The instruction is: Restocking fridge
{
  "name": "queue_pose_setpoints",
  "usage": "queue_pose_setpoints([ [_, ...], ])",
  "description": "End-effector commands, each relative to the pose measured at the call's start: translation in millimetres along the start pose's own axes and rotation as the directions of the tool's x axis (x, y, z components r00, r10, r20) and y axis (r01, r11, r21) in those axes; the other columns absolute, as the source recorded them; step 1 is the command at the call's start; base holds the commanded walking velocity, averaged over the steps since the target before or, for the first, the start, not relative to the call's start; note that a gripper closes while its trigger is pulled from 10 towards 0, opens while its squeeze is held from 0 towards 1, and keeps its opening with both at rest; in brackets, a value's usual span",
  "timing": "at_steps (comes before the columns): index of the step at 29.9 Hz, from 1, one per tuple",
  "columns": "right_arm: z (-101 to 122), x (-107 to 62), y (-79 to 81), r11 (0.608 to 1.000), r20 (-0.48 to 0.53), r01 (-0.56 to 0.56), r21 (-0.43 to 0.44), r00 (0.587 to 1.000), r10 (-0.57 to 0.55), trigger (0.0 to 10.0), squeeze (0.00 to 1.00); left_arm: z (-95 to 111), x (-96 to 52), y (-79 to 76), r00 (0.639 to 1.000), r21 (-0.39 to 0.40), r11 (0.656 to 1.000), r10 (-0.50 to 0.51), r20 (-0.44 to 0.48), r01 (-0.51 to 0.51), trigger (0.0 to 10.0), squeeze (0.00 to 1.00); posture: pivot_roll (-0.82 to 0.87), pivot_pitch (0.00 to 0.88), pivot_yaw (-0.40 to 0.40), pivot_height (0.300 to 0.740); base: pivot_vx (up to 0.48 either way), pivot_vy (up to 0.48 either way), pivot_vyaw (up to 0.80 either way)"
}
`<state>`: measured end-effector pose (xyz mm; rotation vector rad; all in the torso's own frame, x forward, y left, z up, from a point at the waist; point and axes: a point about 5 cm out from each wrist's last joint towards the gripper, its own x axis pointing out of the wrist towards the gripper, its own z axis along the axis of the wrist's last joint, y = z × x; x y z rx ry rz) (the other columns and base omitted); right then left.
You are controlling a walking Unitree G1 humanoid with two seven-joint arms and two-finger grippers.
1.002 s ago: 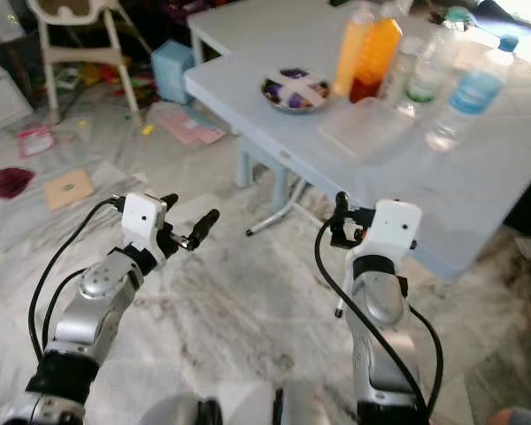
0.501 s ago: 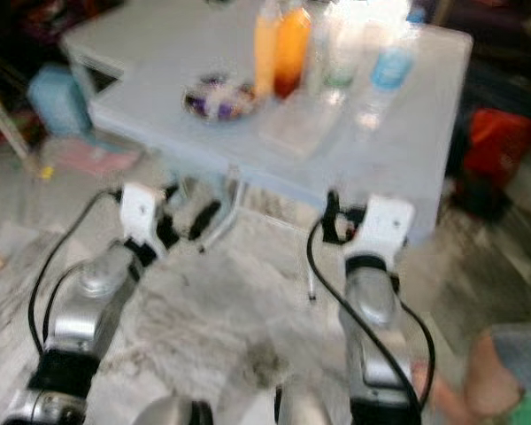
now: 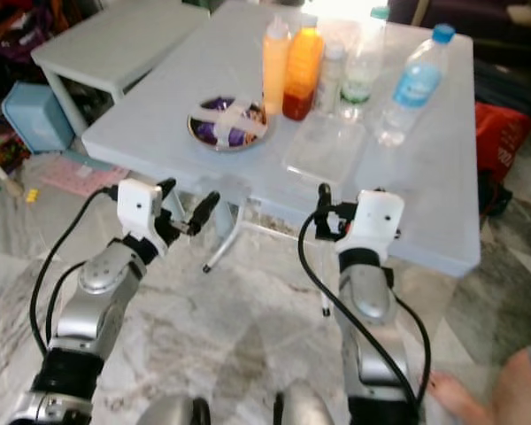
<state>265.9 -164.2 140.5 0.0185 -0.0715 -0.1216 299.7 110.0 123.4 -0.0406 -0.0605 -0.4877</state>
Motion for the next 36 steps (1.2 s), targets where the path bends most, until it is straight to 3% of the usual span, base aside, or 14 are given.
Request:
queue_pose_setpoints([
  [1, 0.5, -3.4, -6.2, 1.000, 0.007, 0.025, -0.014, 1.000, -0.025, 10.0, 0.00, 3.6, -3.1, -3.2, 1.000, 0.006, 1.000, -0.005, 0.008, 0.005, 10.0, 0.00, -0.07, 0.097, 0.028, 0.740, 0.465, 0.000, 0.00],
  [12, -3.7, -6.2, -14.4, 0.996, -0.010, 0.086, 0.009, 0.996, -0.086, 10.0, 0.00, 10.4, -30.9, 9.3, 0.993, -0.005, 0.994, 0.112, 0.038, -0.112, 10.0, 0.00, -0.06, 0.096, 0.041, 0.740, 0.127, 0.000, 0.00],
  [20, -6.8, 2.3, -21.8, 0.988, -0.042, 0.144, 0.063, 0.989, -0.142, 10.0, 0.00, 11.0, -34.8, 12.1, 0.993, 0.011, 0.993, 0.113, 0.018, -0.114, 10.0, 0.00, -0.04, 0.104, 0.043, 0.740, 0.000, 0.000, 0.00],
  [36, -10.5, 10.3, -12.4, 0.986, -0.065, 0.112, 0.125, 0.992, -0.105, 10.0, 0.00, 10.0, -35.0, 14.5, 0.996, 0.028, 0.996, 0.086, -0.009, -0.086, 10.0, 0.00, -0.03, 0.121, 0.055, 0.740, 0.000, 0.000, 0.00],
])
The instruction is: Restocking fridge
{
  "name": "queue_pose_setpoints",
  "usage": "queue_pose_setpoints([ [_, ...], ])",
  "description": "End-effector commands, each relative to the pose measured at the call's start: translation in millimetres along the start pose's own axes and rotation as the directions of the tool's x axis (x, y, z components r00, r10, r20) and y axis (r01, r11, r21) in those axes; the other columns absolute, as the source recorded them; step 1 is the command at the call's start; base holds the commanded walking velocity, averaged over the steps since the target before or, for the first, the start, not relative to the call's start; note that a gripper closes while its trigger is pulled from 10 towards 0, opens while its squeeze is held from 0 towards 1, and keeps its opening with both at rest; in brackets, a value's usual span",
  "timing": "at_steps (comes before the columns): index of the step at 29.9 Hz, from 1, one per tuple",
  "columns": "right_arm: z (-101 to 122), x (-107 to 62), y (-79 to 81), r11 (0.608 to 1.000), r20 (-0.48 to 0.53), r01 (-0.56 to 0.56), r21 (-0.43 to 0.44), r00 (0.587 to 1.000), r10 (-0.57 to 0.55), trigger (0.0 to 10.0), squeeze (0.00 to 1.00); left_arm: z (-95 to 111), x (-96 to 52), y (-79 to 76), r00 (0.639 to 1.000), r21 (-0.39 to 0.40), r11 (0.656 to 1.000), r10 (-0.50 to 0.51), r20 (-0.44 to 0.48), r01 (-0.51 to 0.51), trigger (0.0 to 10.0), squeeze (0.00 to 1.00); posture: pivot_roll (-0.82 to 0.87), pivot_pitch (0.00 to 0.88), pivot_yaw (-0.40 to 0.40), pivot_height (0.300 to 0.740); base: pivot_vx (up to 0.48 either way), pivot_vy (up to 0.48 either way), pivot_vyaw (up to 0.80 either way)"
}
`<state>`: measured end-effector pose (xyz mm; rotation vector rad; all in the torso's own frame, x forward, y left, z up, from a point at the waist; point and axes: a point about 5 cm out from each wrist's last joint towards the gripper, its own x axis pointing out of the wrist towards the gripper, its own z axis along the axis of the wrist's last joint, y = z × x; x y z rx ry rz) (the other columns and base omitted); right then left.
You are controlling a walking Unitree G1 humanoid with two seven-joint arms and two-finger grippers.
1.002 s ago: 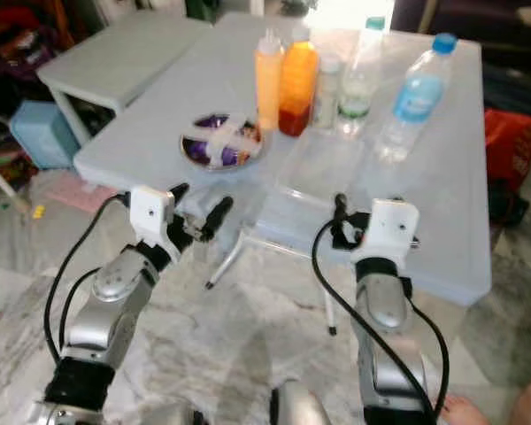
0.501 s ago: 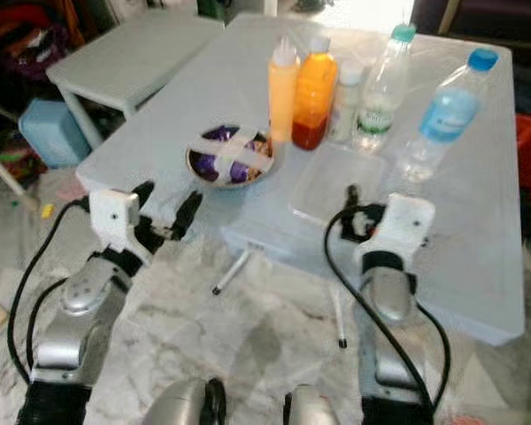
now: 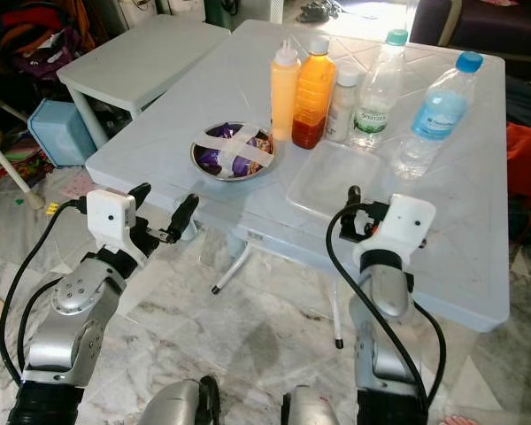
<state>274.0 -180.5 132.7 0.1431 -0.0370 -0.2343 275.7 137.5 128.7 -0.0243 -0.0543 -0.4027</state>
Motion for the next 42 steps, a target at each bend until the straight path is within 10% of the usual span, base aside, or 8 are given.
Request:
queue_pose_setpoints([
  [1, -5.4, 0.9, 5.2, 0.999, -0.033, -0.022, 0.023, 0.999, 0.023, 10.0, 0.00, 2.2, -2.2, 2.3, 1.000, 0.011, 1.000, 0.001, -0.004, -0.001, 10.0, 0.00, -0.02, 0.129, 0.058, 0.740, 0.000, 0.000, 0.00],
  [11, -14.9, 4.7, 19.0, 0.984, -0.109, -0.050, 0.171, 0.992, 0.069, 10.0, 0.00, 1.8, -3.2, 0.9, 1.000, 0.015, 1.000, -0.009, -0.011, 0.010, 10.0, 0.00, -0.02, 0.140, 0.058, 0.740, 0.000, 0.000, 0.00],
  [12, -16.0, 4.5, 20.0, 0.980, -0.117, -0.054, 0.192, 0.990, 0.078, 3.8, 0.00, 1.7, -3.2, 0.7, 1.000, 0.015, 1.000, -0.010, -0.012, 0.011, 10.0, 0.00, -0.02, 0.140, 0.058, 0.740, 0.000, 0.000, 0.00],
  [13, -17.5, 3.9, 21.9, 0.973, -0.130, -0.060, 0.224, 0.987, 0.090, 0.0, 0.00, 1.5, -3.5, 0.5, 1.000, 0.015, 1.000, -0.012, -0.014, 0.013, 10.0, 0.00, -0.02, 0.142, 0.059, 0.740, 0.000, 0.000, 0.00],
  [32, -21.0, -15.3, 28.4, 0.943, -0.216, -0.068, 0.325, 0.966, 0.144, 0.0, 0.00, 0.0, -3.2, -2.3, 0.999, 0.013, 1.000, -0.025, -0.021, 0.025, 10.0, 0.00, -0.02, 0.144, 0.056, 0.740, 0.000, 0.000, 0.00],
  [34, -21.7, -16.3, 26.1, 0.939, -0.236, -0.061, 0.338, 0.961, 0.147, 10.0, 0.00, 0.3, -2.1, -4.2, 0.999, 0.012, 1.000, -0.029, -0.018, 0.029, 10.0, 0.00, -0.03, 0.142, 0.053, 0.740, 0.000, 0.000, 0.00],
  [41, -21.5, -17.2, 24.3, 0.933, -0.257, -0.049, 0.356, 0.955, 0.149, 10.0, 0.00, 0.6, 0.3, -4.8, 0.999, 0.011, 0.999, -0.033, -0.013, 0.033, 10.0, 0.00, -0.03, 0.135, 0.051, 0.740, 0.000, 0.000, 0.00],
  [42, -21.2, -16.6, 23.8, 0.931, -0.257, -0.049, 0.362, 0.955, 0.150, 8.1, 0.00, 0.5, 1.0, -5.4, 0.999, 0.010, 0.999, -0.035, -0.011, 0.035, 10.0, 0.00, -0.03, 0.131, 0.051, 0.740, 0.000, 0.000, 0.00],
])
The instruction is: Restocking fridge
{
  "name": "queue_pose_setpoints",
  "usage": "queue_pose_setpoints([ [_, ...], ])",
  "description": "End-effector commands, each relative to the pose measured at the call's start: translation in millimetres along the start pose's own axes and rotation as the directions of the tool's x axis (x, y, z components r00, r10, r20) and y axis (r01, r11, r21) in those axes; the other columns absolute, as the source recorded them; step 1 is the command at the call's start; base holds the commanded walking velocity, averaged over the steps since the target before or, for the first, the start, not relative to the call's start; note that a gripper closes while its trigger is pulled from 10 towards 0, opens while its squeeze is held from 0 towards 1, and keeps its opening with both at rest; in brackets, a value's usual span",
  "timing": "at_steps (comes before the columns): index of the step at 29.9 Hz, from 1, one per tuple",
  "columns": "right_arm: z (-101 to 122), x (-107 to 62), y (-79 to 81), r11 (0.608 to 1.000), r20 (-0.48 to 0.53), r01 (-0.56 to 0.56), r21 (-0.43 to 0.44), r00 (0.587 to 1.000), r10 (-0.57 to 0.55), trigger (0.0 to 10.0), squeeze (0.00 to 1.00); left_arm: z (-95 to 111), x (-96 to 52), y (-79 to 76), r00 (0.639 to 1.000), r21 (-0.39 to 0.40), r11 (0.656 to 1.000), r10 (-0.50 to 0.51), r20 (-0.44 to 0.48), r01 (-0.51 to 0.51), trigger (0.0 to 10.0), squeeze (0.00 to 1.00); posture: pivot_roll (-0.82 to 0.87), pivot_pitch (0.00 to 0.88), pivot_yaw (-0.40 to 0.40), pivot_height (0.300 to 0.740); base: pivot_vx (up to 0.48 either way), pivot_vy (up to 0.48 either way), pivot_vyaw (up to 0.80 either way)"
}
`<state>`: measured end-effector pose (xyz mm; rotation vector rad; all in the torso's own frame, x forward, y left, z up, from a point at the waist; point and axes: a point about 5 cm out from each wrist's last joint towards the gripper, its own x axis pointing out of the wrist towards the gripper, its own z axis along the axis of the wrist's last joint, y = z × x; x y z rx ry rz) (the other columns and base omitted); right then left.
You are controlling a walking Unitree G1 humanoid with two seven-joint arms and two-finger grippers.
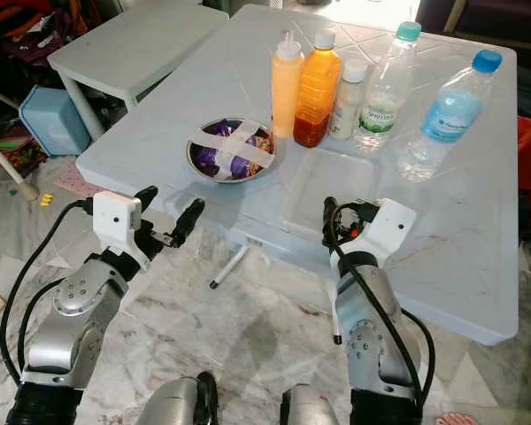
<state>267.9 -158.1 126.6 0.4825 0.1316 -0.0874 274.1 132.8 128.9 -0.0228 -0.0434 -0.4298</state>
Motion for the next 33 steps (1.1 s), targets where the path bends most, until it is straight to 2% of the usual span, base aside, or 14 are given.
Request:
queue_pose_setpoints([
  [1, -13.8, -1.9, 0.7, 0.998, -0.066, 0.027, 0.050, 0.998, -0.024, 4.9, 0.00, 0.3, 1.0, -0.9, 1.000, 0.011, 1.000, -0.009, 0.001, 0.009, 10.0, 0.00, -0.03, 0.130, 0.051, 0.740, 0.000, 0.000, 0.00],
  [2, -13.8, -1.8, 0.7, 0.998, -0.067, 0.027, 0.056, 0.997, -0.024, 4.0, 0.00, 0.3, 1.2, -1.4, 1.000, 0.011, 1.000, -0.010, 0.001, 0.010, 10.0, 0.00, -0.03, 0.128, 0.051, 0.740, 0.000, 0.000, 0.00],
  [4, -13.0, -1.2, 1.1, 0.997, -0.068, 0.030, 0.066, 0.997, -0.025, 0.8, 0.00, 0.5, 1.9, -2.9, 1.000, 0.011, 1.000, -0.015, 0.004, 0.015, 10.0, 0.00, -0.03, 0.128, 0.051, 0.740, 0.000, 0.000, 0.00],
  [8, -11.3, -1.1, 1.1, 0.996, -0.069, 0.037, 0.079, 0.997, -0.031, 0.2, 0.00, 0.1, 2.1, -4.0, 1.000, 0.011, 1.000, -0.017, 0.005, 0.017, 10.0, 0.00, -0.03, 0.123, 0.048, 0.740, 0.000, 0.000, 0.00],
  [9, -10.3, -1.1, 0.6, 0.996, -0.070, 0.041, 0.077, 0.997, -0.035, 3.0, 0.00, 0.1, 2.4, -4.4, 1.000, 0.011, 1.000, -0.019, 0.006, 0.018, 10.0, 0.00, -0.04, 0.123, 0.046, 0.740, 0.000, 0.000, 0.00],
  [10, -10.2, -1.5, 0.0, 0.997, -0.071, 0.041, 0.069, 0.997, -0.036, 10.0, 0.00, 0.1, 2.5, -4.7, 1.000, 0.011, 1.000, -0.020, 0.006, 0.019, 10.0, 0.00, -0.04, 0.123, 0.045, 0.740, 0.000, 0.000, 0.00],
  [14, -9.7, -3.3, -0.7, 0.998, -0.066, 0.016, 0.067, 0.998, -0.012, 10.0, 0.00, 0.1, 3.0, -5.8, 1.000, 0.009, 1.000, -0.022, 0.009, 0.022, 10.0, 0.00, -0.04, 0.125, 0.040, 0.740, 0.000, 0.000, 0.00],
  [15, -7.5, -4.6, 0.5, 0.999, -0.050, -0.001, 0.044, 0.999, 0.003, 10.0, 1.00, -0.2, 3.1, -5.9, 1.000, 0.009, 1.000, -0.022, 0.009, 0.022, 10.0, 0.00, -0.04, 0.125, 0.040, 0.740, 0.000, 0.000, 0.00],
  [21, 1.7, -8.6, 5.6, 0.998, 0.007, -0.041, 0.046, 0.999, 0.040, 10.0, 1.00, -0.7, 2.6, -6.7, 1.000, 0.008, 1.000, -0.024, 0.009, 0.024, 10.0, 0.00, -0.04, 0.122, 0.039, 0.740, 0.000, 0.000, 0.00],
  [27, 2.3, -12.6, -2.6, 1.000, 0.014, -0.002, 0.024, 1.000, 0.001, 10.0, 1.00, -0.4, 4.7, -7.9, 0.999, 0.009, 0.999, -0.031, 0.012, 0.031, 10.0, 0.00, -0.04, 0.121, 0.041, 0.740, 0.000, 0.000, 0.00],
  [28, 2.1, -13.6, -3.1, 1.000, 0.012, -0.001, 0.029, 1.000, 0.000, 10.0, 0.91, 0.0, 4.9, -7.8, 0.999, 0.009, 0.999, -0.032, 0.013, 0.032, 10.0, 0.00, -0.04, 0.123, 0.041, 0.740, 0.000, 0.000, 0.00],
  [29, 2.2, -13.8, -3.1, 1.000, 0.012, -0.002, 0.030, 1.000, 0.002, 10.0, 0.54, 0.1, 4.9, -7.8, 0.999, 0.008, 0.999, -0.032, 0.014, 0.032, 10.0, 0.00, -0.04, 0.123, 0.041, 0.740, 0.000, 0.000, 0.00],
  [30, 2.7, -14.6, -2.6, 0.999, 0.013, -0.005, 0.032, 1.000, 0.004, 10.0, 0.00, 0.2, 4.8, -7.7, 0.999, 0.009, 0.999, -0.032, 0.014, 0.032, 10.0, 0.00, -0.04, 0.125, 0.042, 0.740, 0.000, 0.000, 0.00],
  [33, 6.0, -18.6, 1.6, 0.998, 0.029, -0.037, 0.054, 0.999, 0.036, 10.0, 0.00, 0.4, 4.6, -7.4, 0.999, 0.010, 0.999, -0.033, 0.014, 0.033, 10.0, 0.00, -0.04, 0.134, 0.044, 0.740, 0.000, 0.000, 0.00],
])
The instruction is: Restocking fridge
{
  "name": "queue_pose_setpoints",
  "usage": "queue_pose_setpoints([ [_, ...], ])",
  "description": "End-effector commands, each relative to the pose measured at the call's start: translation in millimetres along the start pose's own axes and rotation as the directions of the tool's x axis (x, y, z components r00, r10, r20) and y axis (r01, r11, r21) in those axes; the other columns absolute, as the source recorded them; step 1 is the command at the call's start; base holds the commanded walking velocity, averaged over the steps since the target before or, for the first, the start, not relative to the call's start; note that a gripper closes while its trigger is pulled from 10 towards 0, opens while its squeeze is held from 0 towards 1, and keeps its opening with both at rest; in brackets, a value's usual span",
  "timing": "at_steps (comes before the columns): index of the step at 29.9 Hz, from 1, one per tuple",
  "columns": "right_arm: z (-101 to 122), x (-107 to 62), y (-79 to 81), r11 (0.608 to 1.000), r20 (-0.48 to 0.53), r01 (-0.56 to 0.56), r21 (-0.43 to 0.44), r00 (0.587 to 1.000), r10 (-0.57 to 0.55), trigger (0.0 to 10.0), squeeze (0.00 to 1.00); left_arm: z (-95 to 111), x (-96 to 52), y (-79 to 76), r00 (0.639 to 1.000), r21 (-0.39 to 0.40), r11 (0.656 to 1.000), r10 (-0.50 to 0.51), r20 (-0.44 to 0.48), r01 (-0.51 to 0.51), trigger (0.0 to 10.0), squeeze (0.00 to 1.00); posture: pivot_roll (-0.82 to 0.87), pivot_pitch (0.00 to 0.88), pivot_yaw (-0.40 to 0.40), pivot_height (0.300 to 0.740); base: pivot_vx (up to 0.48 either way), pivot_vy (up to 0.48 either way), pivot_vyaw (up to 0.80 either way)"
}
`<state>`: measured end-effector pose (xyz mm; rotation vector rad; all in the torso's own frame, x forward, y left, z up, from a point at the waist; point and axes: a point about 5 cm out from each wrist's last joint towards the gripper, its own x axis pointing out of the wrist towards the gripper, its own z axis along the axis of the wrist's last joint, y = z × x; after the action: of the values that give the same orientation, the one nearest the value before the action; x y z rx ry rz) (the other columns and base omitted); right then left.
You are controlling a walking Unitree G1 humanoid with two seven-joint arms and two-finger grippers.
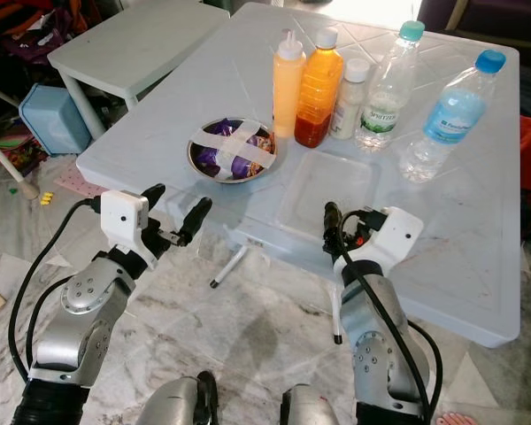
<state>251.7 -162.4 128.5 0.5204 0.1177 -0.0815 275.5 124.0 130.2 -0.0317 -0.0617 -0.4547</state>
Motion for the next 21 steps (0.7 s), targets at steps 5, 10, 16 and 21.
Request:
queue_pose_setpoints([
  [5, 0.9, -5.9, 4.4, 0.998, -0.007, -0.031, 0.060, 0.999, 0.031, 10.0, 0.00, -2.1, -1.1, -1.1, 1.000, 0.012, 1.000, -0.009, -0.010, 0.009, 10.0, 0.00, -0.05, 0.138, 0.047, 0.740, 0.000, 0.000, 0.00],
  [10, -7.3, -4.9, 6.0, 0.992, -0.059, -0.048, 0.114, 0.997, 0.055, 6.6, 0.00, -1.4, 0.6, -2.6, 1.000, 0.010, 1.000, -0.014, -0.007, 0.014, 10.0, 0.00, -0.04, 0.140, 0.047, 0.740, 0.000, 0.000, 0.00],
  [16, -12.7, -4.0, 9.5, 0.985, -0.090, -0.066, 0.159, 0.993, 0.081, 1.3, 0.00, -0.3, 1.0, -1.1, 1.000, 0.014, 1.000, -0.012, -0.005, 0.012, 10.0, 0.00, -0.04, 0.140, 0.045, 0.740, 0.000, 0.000, 0.00],
  [21, -15.2, -3.9, 1.4, 0.980, -0.108, -0.010, 0.199, 0.994, 0.032, 0.0, 0.00, -0.5, 0.3, -1.0, 1.000, 0.013, 1.000, -0.008, -0.004, 0.008, 10.0, 0.00, -0.04, 0.140, 0.045, 0.740, 0.000, 0.000, 0.00],
])
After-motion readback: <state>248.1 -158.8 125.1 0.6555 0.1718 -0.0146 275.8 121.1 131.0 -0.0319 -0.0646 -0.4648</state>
